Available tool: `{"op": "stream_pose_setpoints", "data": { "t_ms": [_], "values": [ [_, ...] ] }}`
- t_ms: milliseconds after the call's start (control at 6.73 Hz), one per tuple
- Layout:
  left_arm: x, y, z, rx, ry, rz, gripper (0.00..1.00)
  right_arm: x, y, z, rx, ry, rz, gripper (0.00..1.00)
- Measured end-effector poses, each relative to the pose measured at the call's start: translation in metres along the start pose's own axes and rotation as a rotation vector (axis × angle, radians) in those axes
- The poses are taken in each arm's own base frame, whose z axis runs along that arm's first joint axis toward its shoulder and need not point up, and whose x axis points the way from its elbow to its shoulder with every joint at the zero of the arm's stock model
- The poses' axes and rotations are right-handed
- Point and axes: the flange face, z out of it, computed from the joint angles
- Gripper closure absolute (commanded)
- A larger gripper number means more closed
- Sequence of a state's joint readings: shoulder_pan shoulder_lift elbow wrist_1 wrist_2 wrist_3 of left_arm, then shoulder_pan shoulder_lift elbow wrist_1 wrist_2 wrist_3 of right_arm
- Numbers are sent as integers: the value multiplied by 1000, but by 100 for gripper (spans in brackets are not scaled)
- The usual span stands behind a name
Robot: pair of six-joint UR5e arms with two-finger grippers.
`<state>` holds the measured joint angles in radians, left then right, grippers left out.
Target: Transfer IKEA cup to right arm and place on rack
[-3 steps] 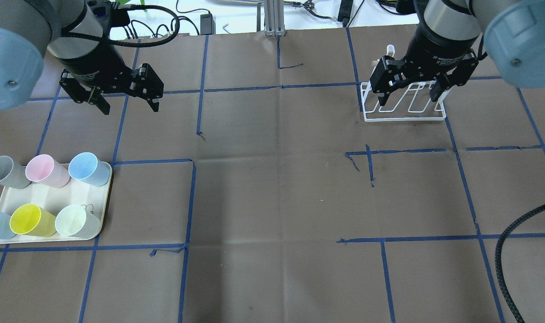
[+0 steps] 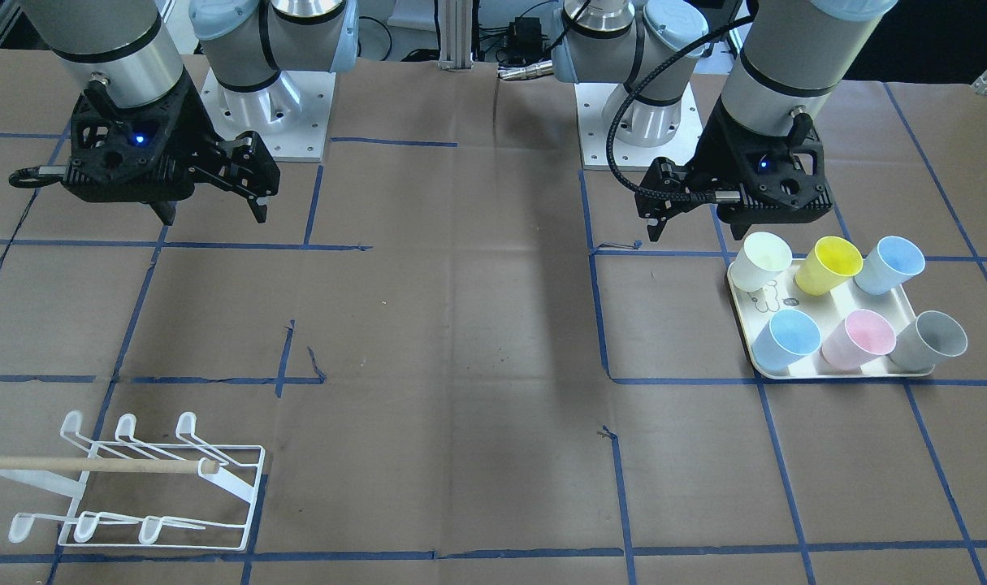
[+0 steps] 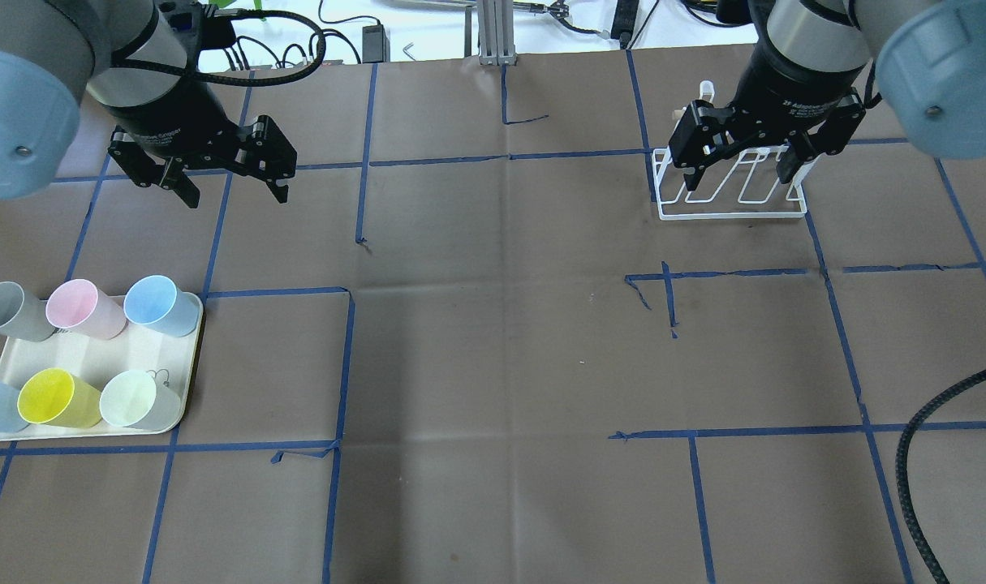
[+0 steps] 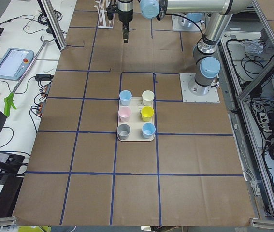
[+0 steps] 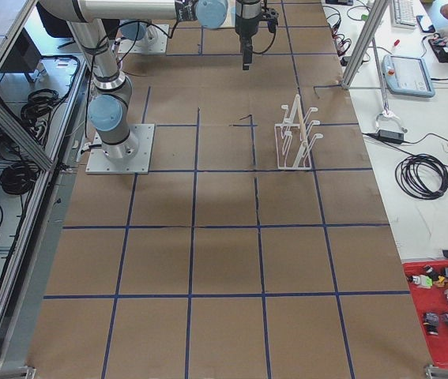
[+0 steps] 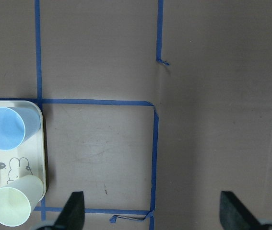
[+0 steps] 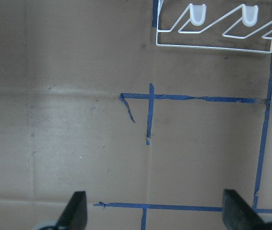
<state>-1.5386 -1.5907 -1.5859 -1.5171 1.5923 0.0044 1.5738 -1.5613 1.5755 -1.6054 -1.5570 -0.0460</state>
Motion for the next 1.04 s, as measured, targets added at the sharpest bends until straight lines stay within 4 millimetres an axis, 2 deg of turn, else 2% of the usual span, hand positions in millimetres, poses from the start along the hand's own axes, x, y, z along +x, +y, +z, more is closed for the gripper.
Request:
{"op": "stream_pose_setpoints", "data": {
  "t_ms": [743,1040],
  "values": [
    [-3,1,-1,3,0,4,0,0,0,1,-2,0,0,0],
    [-15,-1,1,6,-4,56,0,0,0,1,-3,0,0,0]
  ]
}}
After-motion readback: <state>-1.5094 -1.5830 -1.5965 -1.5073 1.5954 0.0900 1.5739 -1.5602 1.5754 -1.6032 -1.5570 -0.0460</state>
